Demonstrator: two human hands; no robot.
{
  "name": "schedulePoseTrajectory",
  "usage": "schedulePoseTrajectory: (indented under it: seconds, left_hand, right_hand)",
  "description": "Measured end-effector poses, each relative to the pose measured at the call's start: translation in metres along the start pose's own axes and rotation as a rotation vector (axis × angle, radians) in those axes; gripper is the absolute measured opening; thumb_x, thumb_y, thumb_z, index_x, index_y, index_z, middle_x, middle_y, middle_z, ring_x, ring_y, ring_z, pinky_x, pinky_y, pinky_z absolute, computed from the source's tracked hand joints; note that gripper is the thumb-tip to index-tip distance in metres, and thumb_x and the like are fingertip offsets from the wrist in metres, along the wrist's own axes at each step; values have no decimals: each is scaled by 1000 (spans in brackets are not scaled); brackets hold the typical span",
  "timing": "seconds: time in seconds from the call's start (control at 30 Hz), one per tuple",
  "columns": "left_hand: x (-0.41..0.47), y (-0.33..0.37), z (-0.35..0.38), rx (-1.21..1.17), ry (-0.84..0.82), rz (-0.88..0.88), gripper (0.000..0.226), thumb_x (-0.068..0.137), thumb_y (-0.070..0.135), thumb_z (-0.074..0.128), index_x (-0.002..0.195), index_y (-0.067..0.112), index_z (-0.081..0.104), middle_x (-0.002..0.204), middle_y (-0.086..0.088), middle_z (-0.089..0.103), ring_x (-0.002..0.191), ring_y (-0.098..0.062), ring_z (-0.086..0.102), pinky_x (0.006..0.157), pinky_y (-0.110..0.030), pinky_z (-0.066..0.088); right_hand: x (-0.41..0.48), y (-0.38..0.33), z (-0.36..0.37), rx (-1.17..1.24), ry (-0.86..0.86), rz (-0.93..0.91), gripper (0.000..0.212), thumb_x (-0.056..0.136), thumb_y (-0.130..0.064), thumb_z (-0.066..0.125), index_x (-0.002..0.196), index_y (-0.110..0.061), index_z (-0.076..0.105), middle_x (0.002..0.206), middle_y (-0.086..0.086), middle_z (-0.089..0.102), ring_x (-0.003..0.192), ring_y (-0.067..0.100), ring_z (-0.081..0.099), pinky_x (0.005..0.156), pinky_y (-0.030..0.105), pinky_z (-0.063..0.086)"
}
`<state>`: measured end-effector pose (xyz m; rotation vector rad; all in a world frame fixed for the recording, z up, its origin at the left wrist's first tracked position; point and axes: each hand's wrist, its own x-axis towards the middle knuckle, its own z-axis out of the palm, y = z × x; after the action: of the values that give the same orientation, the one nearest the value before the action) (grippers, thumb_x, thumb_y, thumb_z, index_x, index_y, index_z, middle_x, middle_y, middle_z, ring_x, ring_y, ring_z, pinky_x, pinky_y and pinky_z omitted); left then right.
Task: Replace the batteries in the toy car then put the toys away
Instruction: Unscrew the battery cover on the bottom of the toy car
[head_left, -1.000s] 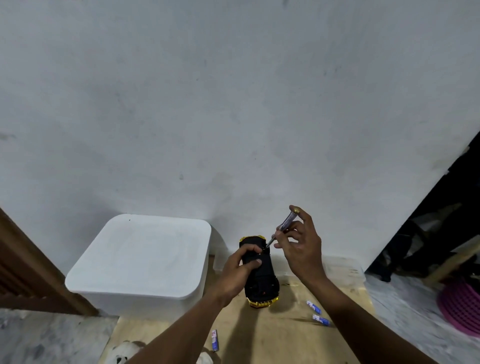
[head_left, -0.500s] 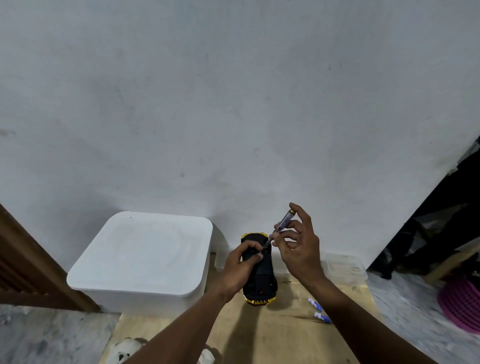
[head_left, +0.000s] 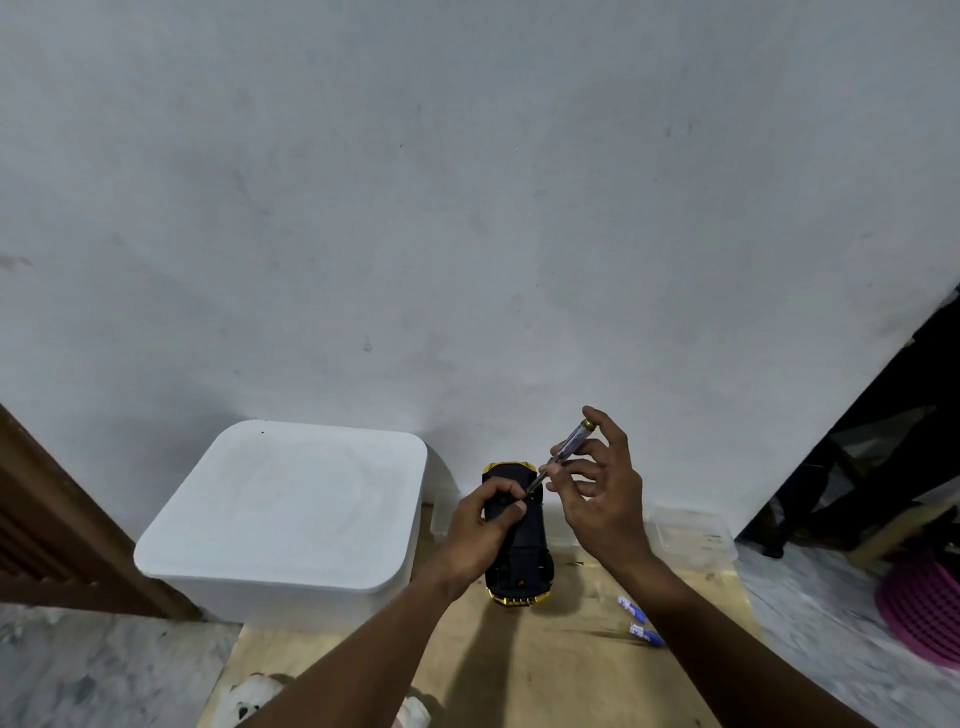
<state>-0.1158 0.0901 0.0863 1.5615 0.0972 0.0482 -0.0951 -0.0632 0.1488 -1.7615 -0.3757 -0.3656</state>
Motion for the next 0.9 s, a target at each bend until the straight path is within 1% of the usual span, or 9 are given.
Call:
schedulePoseTrajectory:
  seconds: [0.17,0.27,0.33,0.43,0.57,0.63,0.73,0.8,0.9]
  left_hand:
    - [1,0,1,-7,-9,1,15,91,7,65,87,22,65,88,11,64,82,-3,58,73,-17,47]
    - [0,1,1,-15,-7,10,14,91,7,65,88,21,64,90,9,64,81,-3,58,71,-15,48]
    - [0,0,0,-7,-5,19,15,92,8,65,89,22,65,91,9,64,83,-5,59,73,-17,48]
    - [0,-1,-1,5,1,20,19,91,10,66,87,28,66,93,9,66,86,-8,60,76,-26,49]
    - [-1,-3,-2,20,0,26,18,91,10,66,87,28,66,93,10,66,88,-9,60,80,-29,50]
    - [-2,-3,-2,13,-2,25,16,91,9,66,88,25,66,92,10,66,87,-8,60,79,-27,50]
    - [-3,-2,-1,14,-5,28,14,91,8,66,90,22,66,93,11,66,86,-5,60,76,-20,50]
    - [-5,-1,0,0,-9,31,12,92,8,65,91,21,66,94,9,66,86,-4,61,75,-19,51]
    - [-6,0,1,-18,-6,24,12,92,10,65,92,22,66,95,7,66,86,-5,61,75,-21,52]
  right_hand:
    - [-2,3,3,-16,-29,-17,73,87,4,68,134,-45,40,97,0,71,76,19,73,67,43,61]
    - [-4,4,4,-24,-36,-41,77,87,6,67,133,-49,39,99,0,70,77,19,72,67,44,61]
    - [-5,4,4,-14,-37,-48,78,87,7,65,134,-49,39,99,0,70,79,20,72,66,45,61]
    - [-4,5,3,-4,-31,-50,79,88,8,64,135,-49,38,99,0,69,79,21,73,65,45,61]
    - [-5,4,3,-17,-43,-60,79,87,8,64,136,-48,38,99,-1,69,80,20,73,65,45,61]
    - [-5,4,3,-17,-50,-54,78,87,7,65,136,-48,39,99,-4,69,80,19,73,66,45,61]
    - [-8,3,4,-33,-68,-76,78,88,6,65,136,-50,38,98,-10,67,82,17,72,66,43,61]
    - [-9,1,4,-37,-73,-91,79,88,6,65,137,-51,38,98,-14,66,85,15,71,65,41,61]
    - [-8,2,3,-23,-56,-73,76,88,7,64,140,-43,39,98,-12,66,86,17,71,63,44,61]
